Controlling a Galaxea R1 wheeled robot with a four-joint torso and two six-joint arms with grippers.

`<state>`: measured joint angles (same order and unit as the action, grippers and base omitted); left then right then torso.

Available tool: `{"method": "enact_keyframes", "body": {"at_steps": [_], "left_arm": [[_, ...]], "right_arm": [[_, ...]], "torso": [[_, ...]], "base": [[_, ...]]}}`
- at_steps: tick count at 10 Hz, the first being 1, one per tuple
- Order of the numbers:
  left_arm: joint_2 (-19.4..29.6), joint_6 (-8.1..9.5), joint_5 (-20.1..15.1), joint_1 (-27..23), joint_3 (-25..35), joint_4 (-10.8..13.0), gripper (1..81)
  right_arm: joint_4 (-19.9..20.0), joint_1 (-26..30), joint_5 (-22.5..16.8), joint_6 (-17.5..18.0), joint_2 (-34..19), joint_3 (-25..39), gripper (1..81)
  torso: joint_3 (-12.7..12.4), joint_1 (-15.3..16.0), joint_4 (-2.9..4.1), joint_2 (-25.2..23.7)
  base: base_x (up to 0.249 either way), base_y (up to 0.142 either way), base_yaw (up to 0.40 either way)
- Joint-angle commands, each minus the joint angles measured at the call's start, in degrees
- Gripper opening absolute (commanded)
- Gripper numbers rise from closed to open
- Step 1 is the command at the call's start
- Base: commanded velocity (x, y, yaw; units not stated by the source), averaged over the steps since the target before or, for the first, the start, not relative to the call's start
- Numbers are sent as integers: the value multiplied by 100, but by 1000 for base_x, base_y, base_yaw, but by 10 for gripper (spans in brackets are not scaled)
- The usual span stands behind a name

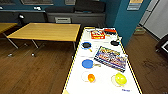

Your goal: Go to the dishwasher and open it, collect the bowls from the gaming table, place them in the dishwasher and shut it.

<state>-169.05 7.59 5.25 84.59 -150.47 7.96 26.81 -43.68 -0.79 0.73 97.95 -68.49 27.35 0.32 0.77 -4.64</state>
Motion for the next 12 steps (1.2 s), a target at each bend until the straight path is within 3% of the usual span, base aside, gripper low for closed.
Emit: {"method": "enact_keyframes", "body": {"at_steps": [1, 5, 8, 12], "left_arm": [[37, 5, -376, 1, 0, -31, 811], [37, 5, -394, 1, -9, -31, 811], [37, 14, -394, 0, -9, -31, 811], [37, 14, -402, -17, -9, -31, 811]], "right_arm": [[465, 908, -659, 15, -423, -163, 811], [852, 1620, -1213, 59, 210, -1166, 811], [896, 1901, -1555, 497, 877, -2104, 811], [896, 2420, -1810, 893, 1307, -2640, 811]], "torso": [[-7, 0, 0, 0], [46, 0, 0, 2], [48, 0, 0, 4], [48, 0, 0, 4]], "base": [[0, 0, 0], [0, 0, 0], [0, 0, 0], [0, 0, 0]]}}
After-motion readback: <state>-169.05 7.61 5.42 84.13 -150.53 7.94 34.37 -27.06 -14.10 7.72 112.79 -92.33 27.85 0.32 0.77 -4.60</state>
